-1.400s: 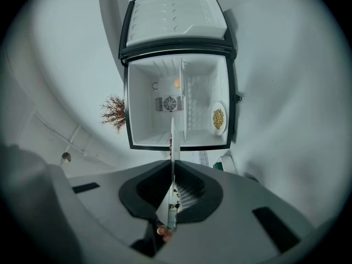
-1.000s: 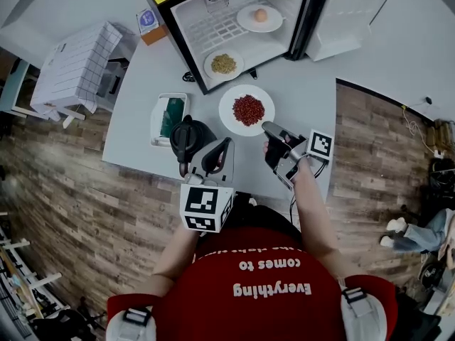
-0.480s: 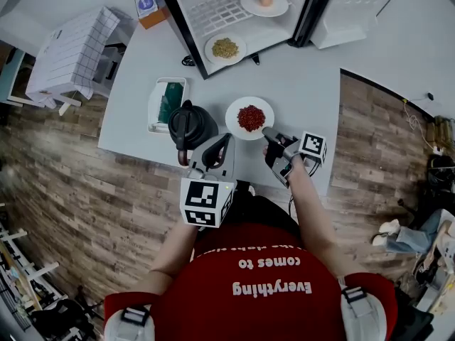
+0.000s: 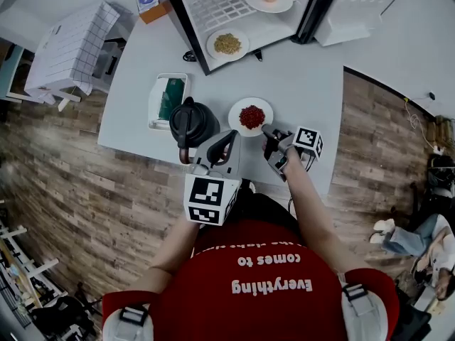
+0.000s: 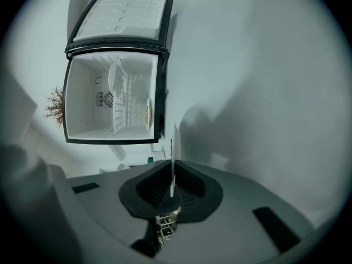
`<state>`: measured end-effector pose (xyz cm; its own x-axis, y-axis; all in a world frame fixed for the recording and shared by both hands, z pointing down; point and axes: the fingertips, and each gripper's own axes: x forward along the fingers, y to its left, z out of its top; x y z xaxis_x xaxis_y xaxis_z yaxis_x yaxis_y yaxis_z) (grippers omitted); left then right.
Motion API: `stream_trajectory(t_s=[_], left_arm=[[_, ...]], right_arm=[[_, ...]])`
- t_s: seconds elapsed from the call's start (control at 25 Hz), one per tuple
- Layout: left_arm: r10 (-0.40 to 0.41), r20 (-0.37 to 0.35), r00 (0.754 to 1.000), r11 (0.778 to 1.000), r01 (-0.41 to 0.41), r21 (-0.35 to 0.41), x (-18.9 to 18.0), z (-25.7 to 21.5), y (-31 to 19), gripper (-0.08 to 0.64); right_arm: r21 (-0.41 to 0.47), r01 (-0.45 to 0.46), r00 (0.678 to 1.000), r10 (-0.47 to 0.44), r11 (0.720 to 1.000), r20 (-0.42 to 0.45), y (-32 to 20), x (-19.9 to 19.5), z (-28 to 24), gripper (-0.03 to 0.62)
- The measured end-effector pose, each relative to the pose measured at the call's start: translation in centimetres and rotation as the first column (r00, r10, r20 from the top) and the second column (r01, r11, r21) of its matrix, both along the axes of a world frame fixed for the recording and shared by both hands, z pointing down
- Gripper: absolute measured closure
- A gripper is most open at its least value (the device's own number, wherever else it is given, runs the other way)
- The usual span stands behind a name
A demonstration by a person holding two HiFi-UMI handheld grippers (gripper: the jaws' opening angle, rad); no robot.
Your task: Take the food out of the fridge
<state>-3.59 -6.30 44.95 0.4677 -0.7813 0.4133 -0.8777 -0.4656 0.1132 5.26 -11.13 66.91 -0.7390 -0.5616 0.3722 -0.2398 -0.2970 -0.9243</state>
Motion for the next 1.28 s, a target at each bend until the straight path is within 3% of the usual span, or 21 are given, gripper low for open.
stream_trajectory(t_s=[0.48,0.84,0.96,1.12,1.28], left_arm=[[-0.014,0.005,1.0,1.0,0.014,-0.013,-0.9,0.5,-0.4,0.558],[-0.036,0.005,0.999,0.999,0.036,-0.016,-1.6,0.7,-0.1,0.558],[-0.041,0.012,0.999,0.999,0.042,-0.015,-1.9,0.6,0.1,0.557],[-0.054,0.013,0.998,0.998,0.054,-0.014,-2.5,0.8,0.5,0.558],[-0.064,0.016,0.998,0.998,0.064,-0.012,-2.9,0.8,0.9,0.558]], right_arm=[[-0.093,-0.005,0.992,-0.007,0.996,-0.124,0.3,0.3,3.0,0.569],[-0.201,-0.004,0.961,-0.052,0.98,-0.273,0.7,0.5,4.4,0.561],[-0.221,0.03,0.933,-0.106,0.975,-0.343,0.7,0.6,4.9,0.561],[-0.249,0.098,0.869,-0.205,0.964,-0.451,0.9,0.7,5.3,0.549],[-0.256,0.167,0.819,-0.278,0.952,-0.501,0.8,0.2,5.1,0.513]])
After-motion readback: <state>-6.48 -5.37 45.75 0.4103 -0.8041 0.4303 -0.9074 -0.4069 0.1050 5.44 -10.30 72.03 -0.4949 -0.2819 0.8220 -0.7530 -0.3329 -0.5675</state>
